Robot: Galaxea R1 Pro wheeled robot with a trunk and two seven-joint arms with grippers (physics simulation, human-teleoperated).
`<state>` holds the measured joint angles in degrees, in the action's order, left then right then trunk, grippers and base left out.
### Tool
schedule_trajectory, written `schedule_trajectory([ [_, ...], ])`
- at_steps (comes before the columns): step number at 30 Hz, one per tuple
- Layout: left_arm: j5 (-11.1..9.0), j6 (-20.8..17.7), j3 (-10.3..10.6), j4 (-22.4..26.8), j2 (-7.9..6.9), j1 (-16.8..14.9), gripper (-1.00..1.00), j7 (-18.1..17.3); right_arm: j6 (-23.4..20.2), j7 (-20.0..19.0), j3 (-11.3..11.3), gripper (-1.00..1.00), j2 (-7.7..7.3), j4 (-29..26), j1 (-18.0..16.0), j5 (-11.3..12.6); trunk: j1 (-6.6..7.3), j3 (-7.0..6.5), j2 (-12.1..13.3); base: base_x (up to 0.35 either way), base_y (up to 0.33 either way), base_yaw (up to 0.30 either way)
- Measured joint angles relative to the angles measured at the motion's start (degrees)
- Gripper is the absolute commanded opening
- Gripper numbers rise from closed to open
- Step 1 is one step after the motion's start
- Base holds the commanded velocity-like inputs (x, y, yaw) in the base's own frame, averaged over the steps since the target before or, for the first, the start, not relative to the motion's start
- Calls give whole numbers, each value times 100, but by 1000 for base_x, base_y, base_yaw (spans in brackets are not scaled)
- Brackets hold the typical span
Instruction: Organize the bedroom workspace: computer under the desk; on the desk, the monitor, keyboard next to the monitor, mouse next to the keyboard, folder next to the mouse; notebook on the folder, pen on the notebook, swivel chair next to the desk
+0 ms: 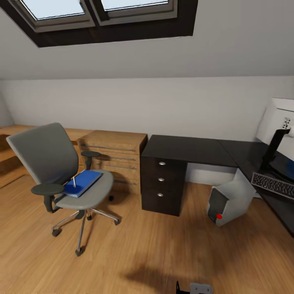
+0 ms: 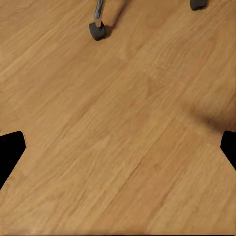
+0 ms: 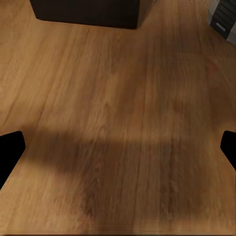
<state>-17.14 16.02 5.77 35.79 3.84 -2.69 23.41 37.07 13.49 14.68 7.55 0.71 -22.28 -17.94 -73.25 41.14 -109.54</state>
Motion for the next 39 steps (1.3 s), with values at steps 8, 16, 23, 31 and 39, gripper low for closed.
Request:
schedule_trajectory([
  [8,0,0,-7,-1,0,0,100,6,-1,-1,0,100,0,0,0,0,174,-140,321,-273,-37,8],
  [16,0,0,-8,-1,0,0,100,7,3,-1,0,100,0,0,0,0,349,-283,642,-332,-72,1],
  [23,0,0,-8,-1,0,0,100,6,3,-3,0,100,0,0,0,0,503,-409,923,-337,-74,0],
  [31,0,0,-9,-1,0,0,100,7,0,-2,0,100,0,0,0,0,679,-553,1244,-337,-74,0],
  [39,0,0,-15,-1,0,0,100,7,2,-4,0,100,0,0,0,0,854,-696,1565,-337,-74,0],
])
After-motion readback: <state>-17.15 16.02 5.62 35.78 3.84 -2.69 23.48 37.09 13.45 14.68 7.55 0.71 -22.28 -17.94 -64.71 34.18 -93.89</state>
